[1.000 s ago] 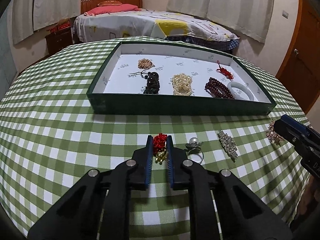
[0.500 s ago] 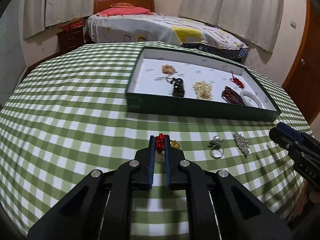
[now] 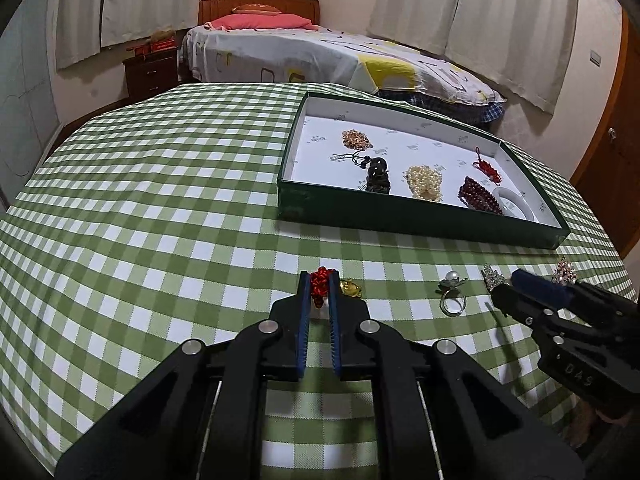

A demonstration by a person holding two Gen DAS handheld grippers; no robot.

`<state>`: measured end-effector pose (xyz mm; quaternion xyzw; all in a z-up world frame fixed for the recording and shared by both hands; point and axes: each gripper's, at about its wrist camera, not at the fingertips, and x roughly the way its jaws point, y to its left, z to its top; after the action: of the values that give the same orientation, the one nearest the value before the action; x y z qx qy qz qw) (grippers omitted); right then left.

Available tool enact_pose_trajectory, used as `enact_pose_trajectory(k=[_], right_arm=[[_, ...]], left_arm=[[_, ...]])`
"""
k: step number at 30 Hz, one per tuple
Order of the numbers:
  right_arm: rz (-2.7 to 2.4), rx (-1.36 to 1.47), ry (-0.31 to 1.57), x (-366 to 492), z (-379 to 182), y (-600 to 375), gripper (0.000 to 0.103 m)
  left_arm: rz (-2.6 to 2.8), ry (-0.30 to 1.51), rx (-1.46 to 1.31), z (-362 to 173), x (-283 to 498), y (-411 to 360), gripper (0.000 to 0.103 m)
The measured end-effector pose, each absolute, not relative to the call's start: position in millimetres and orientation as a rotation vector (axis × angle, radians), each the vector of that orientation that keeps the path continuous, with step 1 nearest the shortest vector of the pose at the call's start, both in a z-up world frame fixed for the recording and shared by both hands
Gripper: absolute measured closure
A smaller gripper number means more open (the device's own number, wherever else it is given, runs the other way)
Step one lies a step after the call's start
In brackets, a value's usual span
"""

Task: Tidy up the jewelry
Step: 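Grasp the silver rhinestone brooch with the right tool, then carry the rose charm with the left tool while the right tool carries the brooch into the box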

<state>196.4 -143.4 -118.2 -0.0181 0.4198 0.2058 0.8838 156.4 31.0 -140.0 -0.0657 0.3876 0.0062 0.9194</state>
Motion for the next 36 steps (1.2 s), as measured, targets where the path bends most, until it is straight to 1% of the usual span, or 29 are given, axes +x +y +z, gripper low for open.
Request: enact_pose_trajectory(k=[1,4,22,36], right_arm=[[0.432,-0.037,0.886,197,-120,-143,0.084],[0.432,-0.035,0.889,196,-121,-143,0.091],[0.414,-0.016,0.825,185,-104,-158,0.092],[0.394,0.024,0.736,184,-68,-173,0.092]], left_arm=[[0.013,0.797,-0.135,-140,156,31,0.094],[0.013,0.798,-0.134,-140,156,32,0.094],[-0.001,0.754,-0.119,-124,152,24,0.094],[-0.031,0.665,-0.115,-86,142,15,0.094]])
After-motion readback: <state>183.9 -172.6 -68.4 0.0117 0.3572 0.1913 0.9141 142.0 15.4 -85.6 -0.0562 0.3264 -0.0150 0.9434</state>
